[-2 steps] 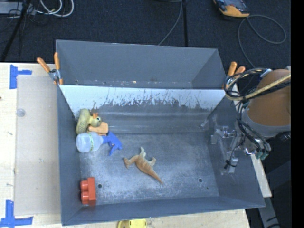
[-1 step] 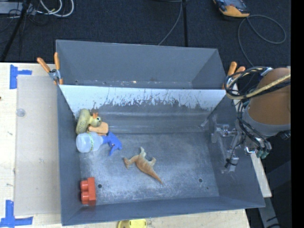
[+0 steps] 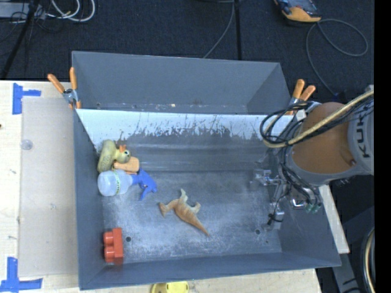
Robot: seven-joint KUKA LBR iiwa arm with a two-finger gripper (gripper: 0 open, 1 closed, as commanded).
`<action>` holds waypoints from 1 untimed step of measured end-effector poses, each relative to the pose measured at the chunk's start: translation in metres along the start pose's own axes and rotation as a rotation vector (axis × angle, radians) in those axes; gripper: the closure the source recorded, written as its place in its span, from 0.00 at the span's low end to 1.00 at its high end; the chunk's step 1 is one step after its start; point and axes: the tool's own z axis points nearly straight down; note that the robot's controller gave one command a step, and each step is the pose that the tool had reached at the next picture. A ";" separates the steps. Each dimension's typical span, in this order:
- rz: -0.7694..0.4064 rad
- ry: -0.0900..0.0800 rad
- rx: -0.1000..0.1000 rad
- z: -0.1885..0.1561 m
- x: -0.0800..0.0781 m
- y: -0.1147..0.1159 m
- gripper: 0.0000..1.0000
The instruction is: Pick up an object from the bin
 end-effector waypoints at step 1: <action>-0.018 0.004 -0.006 0.037 -0.011 0.015 0.00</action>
Offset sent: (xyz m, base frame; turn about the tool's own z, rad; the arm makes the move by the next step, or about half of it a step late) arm -0.0559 0.0626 -0.0244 0.0661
